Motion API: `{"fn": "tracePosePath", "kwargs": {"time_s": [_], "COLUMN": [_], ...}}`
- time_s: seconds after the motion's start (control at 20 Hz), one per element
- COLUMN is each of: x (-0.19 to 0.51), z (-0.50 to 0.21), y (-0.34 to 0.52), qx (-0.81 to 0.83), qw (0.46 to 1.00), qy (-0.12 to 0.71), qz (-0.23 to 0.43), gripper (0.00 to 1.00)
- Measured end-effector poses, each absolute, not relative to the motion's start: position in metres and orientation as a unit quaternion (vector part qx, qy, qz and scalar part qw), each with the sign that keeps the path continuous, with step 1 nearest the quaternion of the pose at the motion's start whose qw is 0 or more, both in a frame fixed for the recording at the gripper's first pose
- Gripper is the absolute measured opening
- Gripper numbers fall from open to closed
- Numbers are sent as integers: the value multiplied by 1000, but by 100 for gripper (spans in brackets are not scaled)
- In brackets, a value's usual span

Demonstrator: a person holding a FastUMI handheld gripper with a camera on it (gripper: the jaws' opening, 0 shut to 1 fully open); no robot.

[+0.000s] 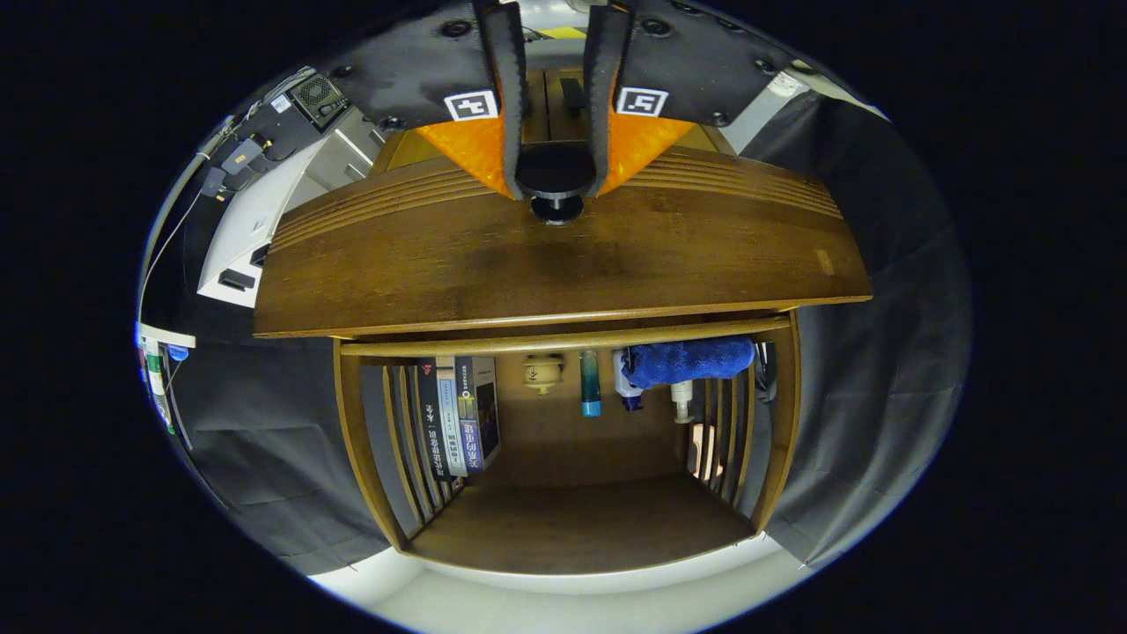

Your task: Pull open the drawer, take out the items inside it, and place them on the countertop above the cabinet.

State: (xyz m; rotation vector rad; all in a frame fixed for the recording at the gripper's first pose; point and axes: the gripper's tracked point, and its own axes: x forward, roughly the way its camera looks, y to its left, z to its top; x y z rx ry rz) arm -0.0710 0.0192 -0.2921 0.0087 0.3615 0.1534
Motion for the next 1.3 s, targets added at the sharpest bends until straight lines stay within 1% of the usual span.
{"fn": "tracePosePath", "kwargs": {"time_s": [1.1,1.15,1.3], "x": [-127,-132,-130], "z": [-292,-290,-291], "y": [14,13,15], "qx": [-7,-5,-9], "qw": [978,980,981], "qy": [187,181,179], "qz": [90,87,81], "gripper": [35,26,26]}}
